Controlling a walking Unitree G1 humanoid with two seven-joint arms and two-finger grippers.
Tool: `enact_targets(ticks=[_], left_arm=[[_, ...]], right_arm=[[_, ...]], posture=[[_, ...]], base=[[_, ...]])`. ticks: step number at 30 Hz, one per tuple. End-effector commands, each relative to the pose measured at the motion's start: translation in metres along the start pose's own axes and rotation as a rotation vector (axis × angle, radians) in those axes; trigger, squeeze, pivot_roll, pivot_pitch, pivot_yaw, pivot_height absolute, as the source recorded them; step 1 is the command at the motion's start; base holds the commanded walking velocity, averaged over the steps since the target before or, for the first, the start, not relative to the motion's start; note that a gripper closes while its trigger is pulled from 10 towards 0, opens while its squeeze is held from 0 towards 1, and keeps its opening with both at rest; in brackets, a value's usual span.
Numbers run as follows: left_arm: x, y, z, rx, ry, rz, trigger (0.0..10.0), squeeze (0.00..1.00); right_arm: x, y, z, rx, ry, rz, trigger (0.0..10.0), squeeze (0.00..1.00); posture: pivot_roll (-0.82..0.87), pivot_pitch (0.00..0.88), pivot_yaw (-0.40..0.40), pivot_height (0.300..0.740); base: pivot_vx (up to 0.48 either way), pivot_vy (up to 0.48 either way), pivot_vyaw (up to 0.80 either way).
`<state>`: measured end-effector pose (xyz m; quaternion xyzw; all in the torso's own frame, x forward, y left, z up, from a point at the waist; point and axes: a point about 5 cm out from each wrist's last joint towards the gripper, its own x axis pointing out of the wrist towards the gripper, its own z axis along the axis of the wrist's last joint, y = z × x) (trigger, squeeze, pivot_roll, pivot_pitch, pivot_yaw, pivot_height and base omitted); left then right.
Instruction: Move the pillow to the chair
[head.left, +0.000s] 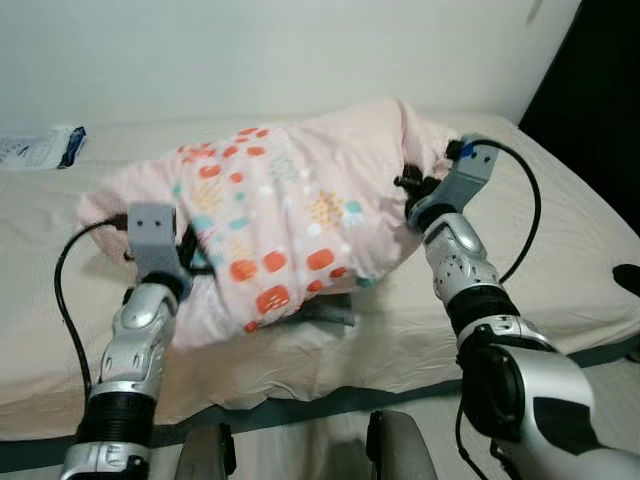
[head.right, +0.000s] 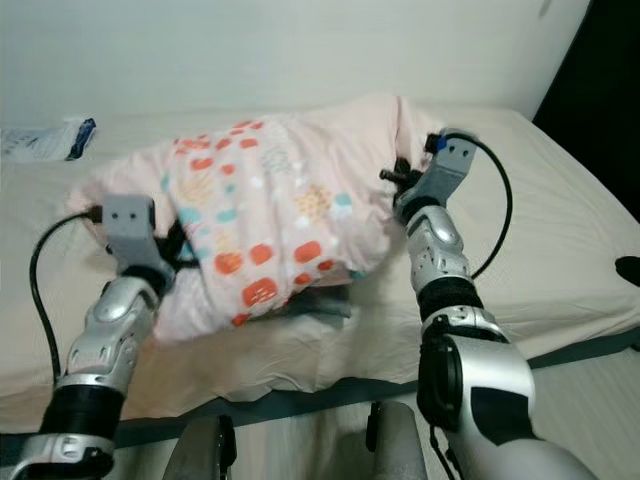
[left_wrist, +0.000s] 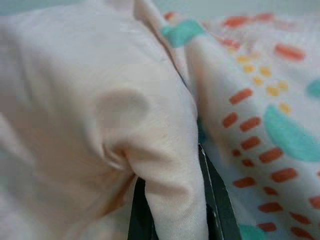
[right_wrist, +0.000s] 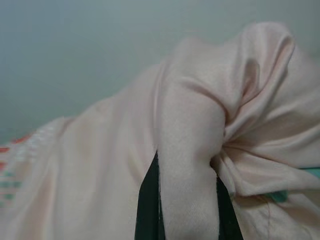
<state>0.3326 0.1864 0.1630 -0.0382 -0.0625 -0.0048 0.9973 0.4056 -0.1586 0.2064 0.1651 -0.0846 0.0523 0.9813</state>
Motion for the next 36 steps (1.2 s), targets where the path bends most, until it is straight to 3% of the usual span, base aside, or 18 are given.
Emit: enact_targets(ticks=[1, 9, 10, 11, 18, 21, 26, 27, 36], left_arm=[[0.003, -0.019, 0.016, -0.022, -0.058, -0.066, 10.0, 0.00], [0.009, -0.024, 0.039, -0.038, -0.100, -0.050, 10.0, 0.00], [0.009, -0.024, 0.039, -0.036, -0.092, -0.046, 10.0, 0.00], [0.009, -0.024, 0.037, -0.031, -0.069, -0.036, 10.0, 0.00], [0.008, -0.027, 0.026, -0.017, -0.011, 0.010, 10.0, 0.00], [0.006, -0.031, 0.024, 0.035, -0.017, 0.006, 10.0, 0.00], [0.004, -0.034, 0.025, 0.053, -0.044, -0.002, 10.0, 0.00], [0.003, -0.036, 0.026, 0.135, -0.064, -0.029, 10.0, 0.00], [0.002, -0.040, 0.023, 0.184, -0.065, -0.056, 10.0, 0.00]], right_arm=[[0.001, 0.016, 0.008, -0.016, -0.055, 0.077, 0.0, 0.00], [-0.004, 0.030, 0.034, -0.080, -0.170, 0.153, 0.0, 0.00], [-0.006, 0.032, 0.031, -0.123, -0.156, 0.159, 5.3, 0.00], [-0.009, 0.031, 0.026, -0.160, -0.146, 0.148, 10.0, 0.00], [-0.021, 0.028, 0.008, -0.258, -0.113, 0.126, 10.0, 0.00], [-0.026, 0.025, 0.003, -0.325, -0.097, 0.134, 10.0, 0.00], [-0.031, 0.027, -0.001, -0.343, -0.087, 0.167, 10.0, 0.00], [-0.034, 0.028, -0.004, -0.340, -0.079, 0.170, 10.0, 0.00], [-0.036, 0.028, -0.010, -0.335, -0.055, 0.144, 10.0, 0.00]], posture=[[0.00, 0.000, -0.087, 0.577], [-0.01, 0.000, -0.079, 0.577], [-0.02, 0.000, -0.079, 0.577], [-0.02, 0.000, -0.080, 0.577], [-0.02, 0.000, -0.075, 0.577], [-0.02, 0.000, -0.075, 0.577], [-0.02, 0.000, -0.076, 0.577], [-0.01, 0.000, -0.077, 0.586], [0.00, 0.000, -0.077, 0.611]], base=[[0.000, 0.000, 0.00], [0.000, 0.000, 0.00], [0.000, 0.000, 0.00], [0.000, 0.000, 0.00], [0.000, 0.000, 0.00], [0.000, 0.000, 0.00], [0.000, 0.000, 0.00], [0.000, 0.000, 0.00], [0.000, 0.000, 0.00]])
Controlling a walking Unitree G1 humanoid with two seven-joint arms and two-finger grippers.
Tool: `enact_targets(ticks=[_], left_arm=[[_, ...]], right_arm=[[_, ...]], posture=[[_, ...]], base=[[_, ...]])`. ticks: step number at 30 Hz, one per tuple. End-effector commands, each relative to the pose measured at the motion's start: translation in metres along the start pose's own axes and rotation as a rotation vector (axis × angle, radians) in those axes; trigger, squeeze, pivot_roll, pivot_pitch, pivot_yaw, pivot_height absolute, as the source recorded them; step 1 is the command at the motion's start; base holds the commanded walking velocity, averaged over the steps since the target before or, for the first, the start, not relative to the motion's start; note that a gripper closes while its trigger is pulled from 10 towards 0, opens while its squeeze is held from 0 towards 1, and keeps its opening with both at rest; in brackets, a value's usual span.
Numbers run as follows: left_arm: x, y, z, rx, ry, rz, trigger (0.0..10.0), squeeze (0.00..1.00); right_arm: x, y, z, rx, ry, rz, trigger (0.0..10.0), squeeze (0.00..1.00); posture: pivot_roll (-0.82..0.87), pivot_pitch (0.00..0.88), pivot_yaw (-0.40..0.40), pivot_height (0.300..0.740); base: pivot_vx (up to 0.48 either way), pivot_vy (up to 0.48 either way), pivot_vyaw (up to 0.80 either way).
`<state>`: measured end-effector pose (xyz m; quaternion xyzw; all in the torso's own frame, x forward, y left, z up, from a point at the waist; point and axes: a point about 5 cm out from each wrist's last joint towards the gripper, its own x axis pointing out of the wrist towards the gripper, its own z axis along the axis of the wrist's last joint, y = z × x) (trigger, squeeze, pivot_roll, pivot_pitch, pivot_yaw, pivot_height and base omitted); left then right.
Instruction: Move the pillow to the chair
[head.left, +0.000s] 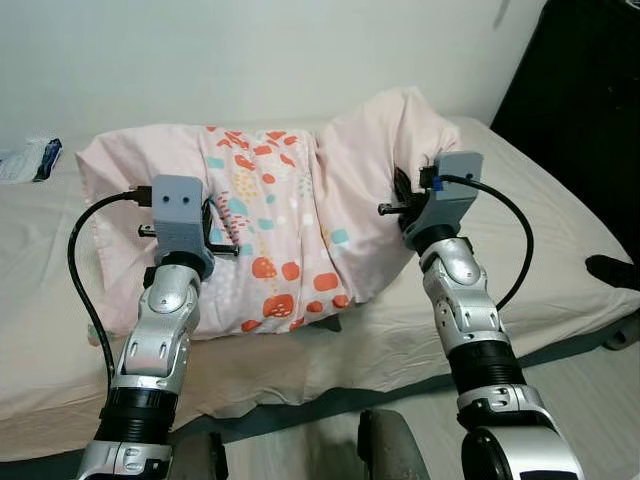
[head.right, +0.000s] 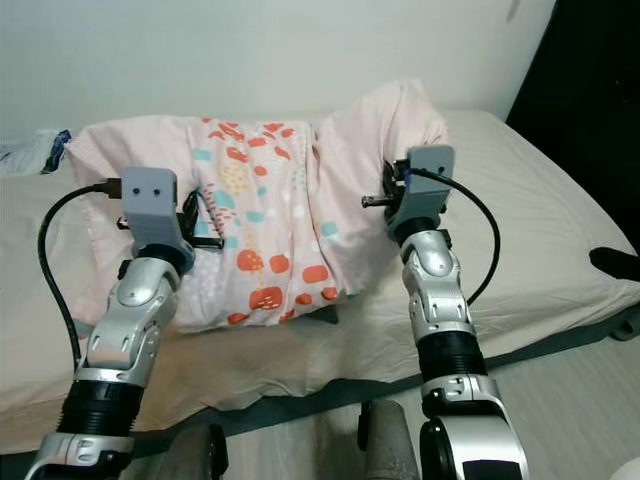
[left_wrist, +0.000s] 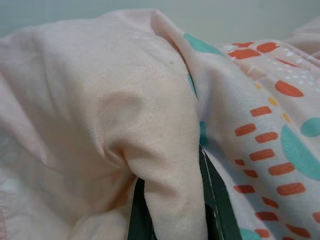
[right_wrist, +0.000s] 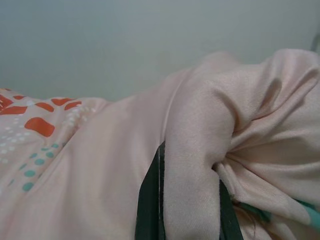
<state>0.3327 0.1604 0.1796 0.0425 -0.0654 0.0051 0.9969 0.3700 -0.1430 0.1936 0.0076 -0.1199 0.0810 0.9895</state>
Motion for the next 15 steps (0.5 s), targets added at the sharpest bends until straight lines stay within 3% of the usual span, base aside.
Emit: enact_targets(ticks=[1, 15], left_arm=[[-0.0007, -0.0122, 0.0107, 0.025, -0.064, -0.059, 10.0, 0.00], [-0.0004, -0.0110, 0.0087, 0.009, -0.063, -0.041, 10.0, 0.00]], right_arm=[[0.0005, 0.0128, 0.0041, -0.022, -0.014, 0.046, 10.0, 0.00], [-0.0017, 0.0156, 0.0044, -0.025, -0.006, 0.056, 10.0, 0.00]], posture=[[0.00, 0.000, -0.075, 0.616], [-0.01, 0.000, -0.082, 0.656]], base=[[0.000, 0.000, 0.00], [0.000, 0.000, 0.00]])
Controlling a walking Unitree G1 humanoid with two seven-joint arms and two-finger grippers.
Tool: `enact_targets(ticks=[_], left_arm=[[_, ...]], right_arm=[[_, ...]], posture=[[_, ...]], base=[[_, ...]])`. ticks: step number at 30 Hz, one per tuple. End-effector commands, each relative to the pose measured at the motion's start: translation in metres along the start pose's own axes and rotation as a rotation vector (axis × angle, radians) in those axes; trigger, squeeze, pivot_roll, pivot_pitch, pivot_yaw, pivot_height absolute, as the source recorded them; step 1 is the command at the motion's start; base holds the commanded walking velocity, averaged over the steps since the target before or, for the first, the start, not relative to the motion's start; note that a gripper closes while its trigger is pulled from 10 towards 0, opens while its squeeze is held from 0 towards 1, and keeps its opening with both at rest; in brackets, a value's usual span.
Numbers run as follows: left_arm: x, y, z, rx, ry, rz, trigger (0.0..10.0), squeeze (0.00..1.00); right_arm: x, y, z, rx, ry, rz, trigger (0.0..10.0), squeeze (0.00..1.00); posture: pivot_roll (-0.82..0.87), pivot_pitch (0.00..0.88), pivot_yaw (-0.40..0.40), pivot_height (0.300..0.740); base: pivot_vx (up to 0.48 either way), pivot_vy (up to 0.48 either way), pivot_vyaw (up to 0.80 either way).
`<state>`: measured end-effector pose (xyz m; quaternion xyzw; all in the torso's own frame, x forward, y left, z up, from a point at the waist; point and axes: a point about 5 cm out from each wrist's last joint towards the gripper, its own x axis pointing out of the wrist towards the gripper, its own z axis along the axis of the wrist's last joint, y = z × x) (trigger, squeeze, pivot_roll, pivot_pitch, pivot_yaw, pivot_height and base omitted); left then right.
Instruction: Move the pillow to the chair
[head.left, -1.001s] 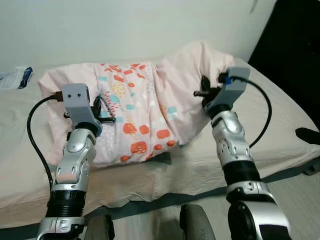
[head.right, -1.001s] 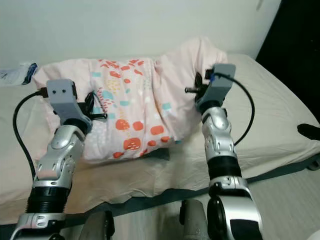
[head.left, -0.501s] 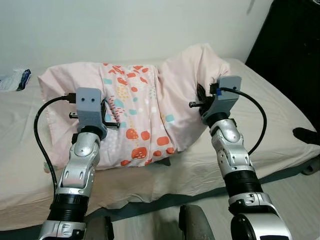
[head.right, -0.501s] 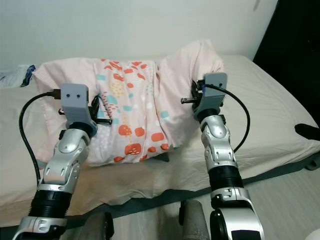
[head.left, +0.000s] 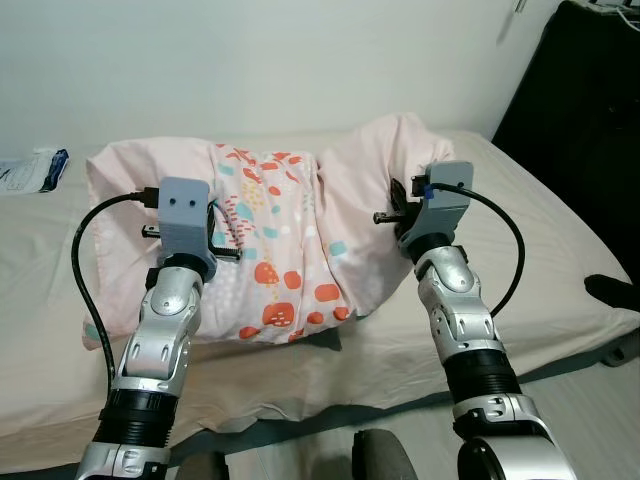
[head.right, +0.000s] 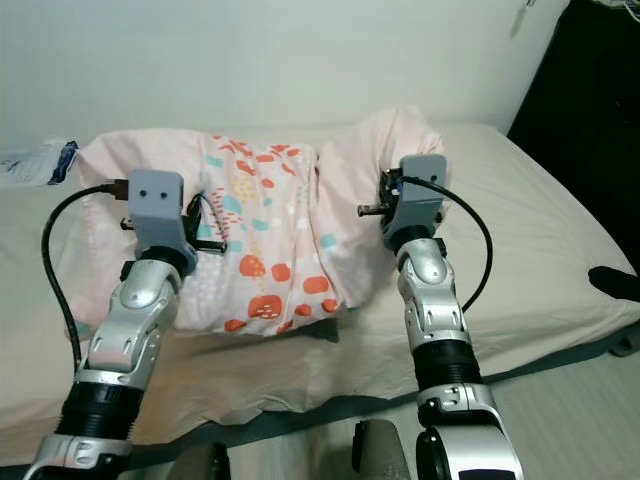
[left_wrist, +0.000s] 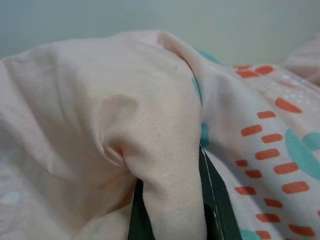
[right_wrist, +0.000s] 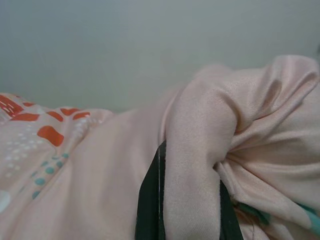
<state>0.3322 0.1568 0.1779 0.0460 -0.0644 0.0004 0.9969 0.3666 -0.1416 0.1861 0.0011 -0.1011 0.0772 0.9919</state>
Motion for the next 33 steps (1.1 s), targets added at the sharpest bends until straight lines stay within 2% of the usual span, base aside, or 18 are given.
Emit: enact_targets(ticks=[1, 12, 25, 33], left_arm=[[0.000, -0.007, 0.010, 0.003, -0.065, -0.031, 10.0, 0.00], [-0.001, -0.003, 0.008, 0.010, -0.057, -0.018, 10.0, 0.00], [-0.001, 0.002, 0.006, 0.021, -0.053, -0.008, 10.0, 0.00], [-0.001, 0.001, 0.005, 0.017, -0.051, -0.009, 10.0, 0.00]], right_arm=[[0.003, 0.014, 0.011, -0.015, -0.045, 0.062, 10.0, 0.00], [0.001, 0.021, 0.013, -0.003, -0.049, 0.074, 10.0, 0.00], [0.002, 0.013, 0.014, -0.015, -0.039, 0.060, 10.0, 0.00], [0.001, 0.008, 0.006, -0.015, 0.007, 0.028, 10.0, 0.00]], posture=[[-0.01, 0.000, -0.082, 0.656], [-0.01, 0.000, -0.084, 0.686], [-0.01, 0.000, -0.088, 0.726], [-0.01, 0.000, -0.091, 0.730]], base=[[0.000, 0.000, 0.00], [0.000, 0.000, 0.00], [0.000, 0.000, 0.00], [0.000, 0.000, 0.00]])
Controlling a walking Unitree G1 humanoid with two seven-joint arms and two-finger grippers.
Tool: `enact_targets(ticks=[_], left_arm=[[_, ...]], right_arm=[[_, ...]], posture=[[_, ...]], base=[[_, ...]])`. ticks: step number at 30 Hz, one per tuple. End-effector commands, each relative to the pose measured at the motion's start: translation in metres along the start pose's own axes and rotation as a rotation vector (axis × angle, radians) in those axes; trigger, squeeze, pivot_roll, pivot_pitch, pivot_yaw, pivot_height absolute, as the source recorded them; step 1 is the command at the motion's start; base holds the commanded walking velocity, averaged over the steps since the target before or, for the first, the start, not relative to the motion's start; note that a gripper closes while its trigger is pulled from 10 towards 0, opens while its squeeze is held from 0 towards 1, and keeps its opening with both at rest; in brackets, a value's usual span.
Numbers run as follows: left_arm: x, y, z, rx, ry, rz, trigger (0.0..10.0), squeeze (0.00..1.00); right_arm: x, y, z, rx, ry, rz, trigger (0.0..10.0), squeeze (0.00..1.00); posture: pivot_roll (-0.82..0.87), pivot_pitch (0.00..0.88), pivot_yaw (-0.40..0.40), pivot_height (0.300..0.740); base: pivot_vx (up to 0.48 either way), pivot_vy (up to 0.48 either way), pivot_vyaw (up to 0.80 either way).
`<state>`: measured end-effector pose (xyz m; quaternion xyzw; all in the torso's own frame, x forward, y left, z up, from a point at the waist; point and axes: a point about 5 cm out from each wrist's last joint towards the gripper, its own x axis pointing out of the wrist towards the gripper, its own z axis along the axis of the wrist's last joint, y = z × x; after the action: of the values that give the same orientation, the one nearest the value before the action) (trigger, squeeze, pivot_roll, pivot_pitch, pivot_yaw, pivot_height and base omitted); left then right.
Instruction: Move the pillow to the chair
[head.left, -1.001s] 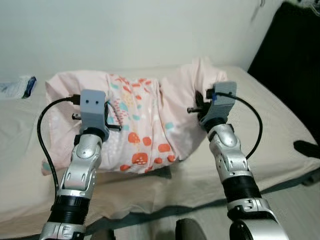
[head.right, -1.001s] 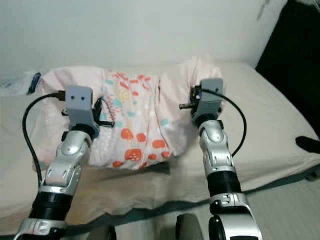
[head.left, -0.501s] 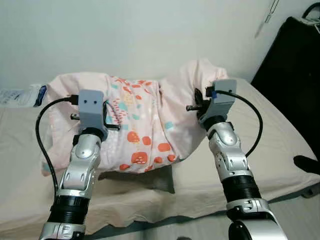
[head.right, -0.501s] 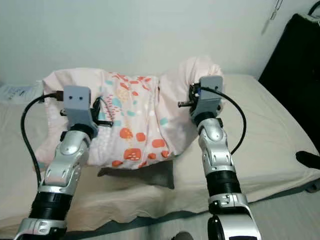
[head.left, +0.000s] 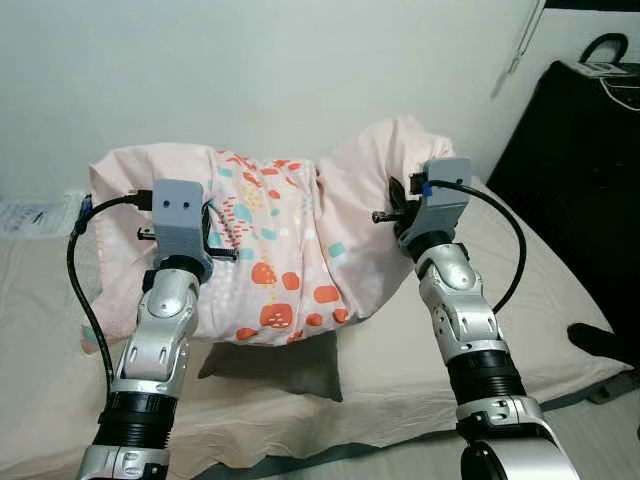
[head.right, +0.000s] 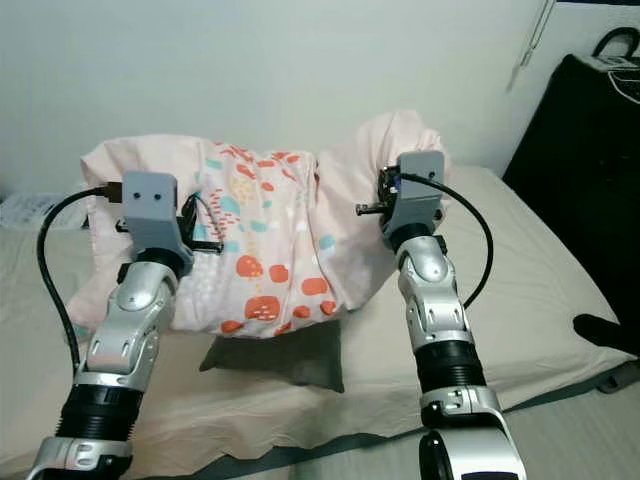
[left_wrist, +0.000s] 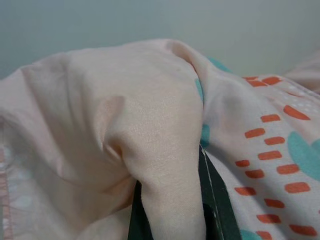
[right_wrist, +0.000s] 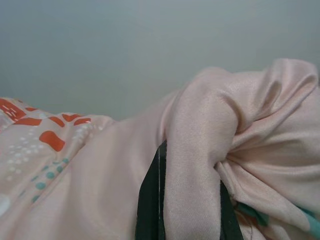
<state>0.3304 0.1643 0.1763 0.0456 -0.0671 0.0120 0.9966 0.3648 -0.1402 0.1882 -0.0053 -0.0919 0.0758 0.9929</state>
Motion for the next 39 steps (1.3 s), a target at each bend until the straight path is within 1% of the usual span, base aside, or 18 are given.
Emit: enact_targets(ticks=[1, 5, 11, 13, 14, 18, 19, 20, 21, 22, 23, 31, 35, 39], left_arm=[[0.000, -0.006, 0.007, 0.015, -0.047, -0.033, 10.0, 0.00], [0.000, -0.006, 0.005, 0.012, -0.039, -0.035, 10.0, 0.00], [-0.001, -0.007, -0.001, -0.001, -0.019, -0.042, 10.0, 0.00], [-0.003, -0.007, -0.004, 0.004, -0.011, -0.048, 10.0, 0.00], [-0.006, -0.009, -0.011, 0.012, 0.009, -0.060, 10.0, 0.00], [-0.008, -0.010, -0.014, 0.014, 0.019, -0.064, 10.0, 0.00], [-0.012, -0.011, -0.025, 0.019, 0.060, -0.078, 10.0, 0.00], [-0.012, -0.011, -0.025, 0.019, 0.060, -0.078, 10.0, 0.00], [-0.016, -0.011, -0.034, 0.032, 0.089, -0.084, 10.0, 0.00], [-0.016, -0.011, -0.034, 0.032, 0.089, -0.084, 10.0, 0.00], [-0.021, -0.012, -0.043, 0.042, 0.121, -0.093, 10.0, 0.00], [-0.021, -0.011, -0.041, 0.030, 0.119, -0.083, 10.0, 0.00], [-0.019, -0.013, -0.041, 0.024, 0.113, -0.081, 10.0, 0.00], [-0.021, -0.015, -0.043, 0.020, 0.113, -0.080, 10.0, 0.00]], right_arm=[[0.002, 0.006, 0.004, 0.002, -0.012, 0.032, 10.0, 0.00], [0.001, 0.006, 0.001, 0.002, 0.000, 0.041, 10.0, 0.00], [-0.001, 0.002, -0.007, 0.038, 0.029, 0.010, 10.0, 0.00], [-0.002, 0.001, -0.009, 0.031, 0.039, 0.010, 10.0, 0.00], [-0.005, 0.002, -0.016, 0.018, 0.069, 0.011, 10.0, 0.00], [-0.006, 0.002, -0.020, 0.014, 0.084, 0.012, 10.0, 0.00], [-0.010, 0.000, -0.034, 0.002, 0.147, -0.011, 10.0, 0.00], [-0.010, 0.000, -0.034, 0.002, 0.147, -0.011, 10.0, 0.00], [-0.013, -0.001, -0.041, 0.006, 0.176, -0.028, 10.0, 0.00], [-0.013, -0.001, -0.041, 0.006, 0.176, -0.028, 10.0, 0.00], [-0.016, -0.002, -0.046, 0.015, 0.197, -0.042, 10.0, 0.00], [-0.016, -0.001, -0.046, 0.020, 0.191, -0.039, 10.0, 0.00], [-0.015, 0.000, -0.045, 0.024, 0.182, -0.029, 10.0, 0.00], [-0.015, 0.001, -0.045, 0.022, 0.181, -0.026, 10.0, 0.00]], posture=[[-0.01, 0.000, -0.091, 0.730], [-0.01, 0.000, -0.090, 0.730], [-0.02, 0.000, -0.089, 0.730], [-0.02, 0.000, -0.088, 0.730], [-0.02, 0.000, -0.090, 0.730], [-0.02, 0.000, -0.090, 0.730], [-0.01, 0.000, -0.091, 0.730], [-0.01, 0.000, -0.091, 0.730], [-0.01, 0.000, -0.087, 0.730], [-0.01, 0.000, -0.087, 0.730], [-0.01, 0.000, -0.086, 0.730], [-0.01, 0.000, -0.088, 0.730], [-0.01, 0.000, -0.090, 0.730], [0.00, 0.000, -0.093, 0.730]], base=[[0.000, 0.000, 0.00], [0.000, 0.000, 0.00], [0.000, 0.000, 0.00], [0.000, 0.000, 0.00], [0.000, 0.000, 0.00], [0.000, 0.000, 0.00], [0.000, 0.000, 0.00], [0.000, 0.000, 0.00], [0.000, 0.000, 0.00], [0.000, 0.000, 0.00], [0.000, 0.000, 0.00], [0.000, 0.000, 0.00], [0.000, 0.000, 0.00], [0.000, 0.000, 0.00]])
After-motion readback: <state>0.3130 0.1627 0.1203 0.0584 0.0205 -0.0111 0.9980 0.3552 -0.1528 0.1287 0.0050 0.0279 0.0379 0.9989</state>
